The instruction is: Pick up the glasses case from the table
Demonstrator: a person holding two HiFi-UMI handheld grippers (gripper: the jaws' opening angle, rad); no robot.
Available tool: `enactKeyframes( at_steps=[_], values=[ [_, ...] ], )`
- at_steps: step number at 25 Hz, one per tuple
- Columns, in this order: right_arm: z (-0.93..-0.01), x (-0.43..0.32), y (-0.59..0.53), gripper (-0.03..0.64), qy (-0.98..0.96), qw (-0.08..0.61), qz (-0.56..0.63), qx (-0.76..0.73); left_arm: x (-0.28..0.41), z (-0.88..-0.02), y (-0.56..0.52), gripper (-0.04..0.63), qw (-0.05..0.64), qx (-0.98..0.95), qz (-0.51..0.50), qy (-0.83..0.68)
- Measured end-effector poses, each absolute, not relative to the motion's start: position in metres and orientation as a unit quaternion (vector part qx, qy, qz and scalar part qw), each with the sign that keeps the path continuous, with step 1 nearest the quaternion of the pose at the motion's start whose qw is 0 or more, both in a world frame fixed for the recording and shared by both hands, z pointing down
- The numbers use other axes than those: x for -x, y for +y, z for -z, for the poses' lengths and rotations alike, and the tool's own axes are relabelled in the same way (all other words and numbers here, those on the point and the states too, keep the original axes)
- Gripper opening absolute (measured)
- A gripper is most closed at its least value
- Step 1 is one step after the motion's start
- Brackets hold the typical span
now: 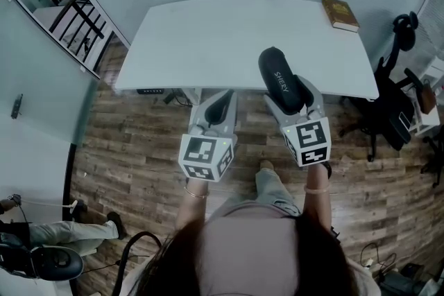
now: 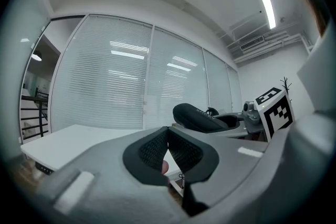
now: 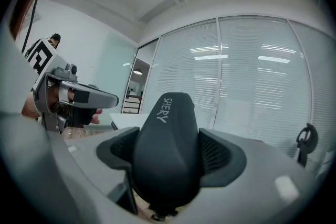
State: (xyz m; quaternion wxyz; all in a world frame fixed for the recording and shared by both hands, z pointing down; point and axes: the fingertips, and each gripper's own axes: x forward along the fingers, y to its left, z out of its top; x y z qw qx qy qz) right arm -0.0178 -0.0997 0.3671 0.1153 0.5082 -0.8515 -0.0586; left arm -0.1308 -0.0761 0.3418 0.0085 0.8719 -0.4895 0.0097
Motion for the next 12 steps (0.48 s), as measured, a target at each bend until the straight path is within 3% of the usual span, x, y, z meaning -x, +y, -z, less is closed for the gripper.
enactKeyframes(
  at_steps=[12],
  values=[
    [-0.367,0.026,-0.077,0.353,-0.852,0.12,0.068,-0.505,0.144,-0.343,-0.054,0.005,0.007,-0.867,-0.002,-0.499]
  ],
)
